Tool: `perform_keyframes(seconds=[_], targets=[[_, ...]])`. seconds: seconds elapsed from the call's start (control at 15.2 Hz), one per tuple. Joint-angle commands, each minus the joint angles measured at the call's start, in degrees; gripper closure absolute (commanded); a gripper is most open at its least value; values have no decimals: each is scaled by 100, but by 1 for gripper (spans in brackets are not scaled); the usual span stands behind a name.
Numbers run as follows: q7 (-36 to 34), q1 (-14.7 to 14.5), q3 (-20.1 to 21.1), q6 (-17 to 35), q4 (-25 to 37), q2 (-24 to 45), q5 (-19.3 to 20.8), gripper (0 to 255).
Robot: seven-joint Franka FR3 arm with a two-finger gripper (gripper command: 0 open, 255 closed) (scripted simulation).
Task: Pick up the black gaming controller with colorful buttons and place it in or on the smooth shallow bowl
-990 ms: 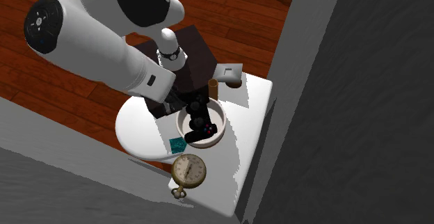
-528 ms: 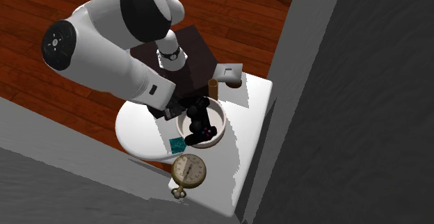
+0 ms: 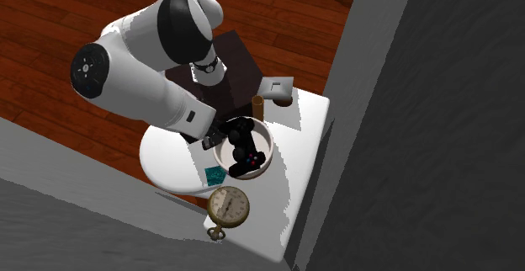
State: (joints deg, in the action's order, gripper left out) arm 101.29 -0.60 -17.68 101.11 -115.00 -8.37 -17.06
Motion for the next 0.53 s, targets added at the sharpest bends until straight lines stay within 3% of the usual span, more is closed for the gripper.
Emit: perform_keyframes(seconds=[0.0, 0.2, 0.26, 0.46], targets=[[0, -2, 3, 8, -9, 1, -2, 255], [0, -3, 3, 8, -9, 1, -2, 255], [0, -3, 3, 8, -8, 1, -2, 0], [0, -2, 3, 8, -8, 1, -2, 0]])
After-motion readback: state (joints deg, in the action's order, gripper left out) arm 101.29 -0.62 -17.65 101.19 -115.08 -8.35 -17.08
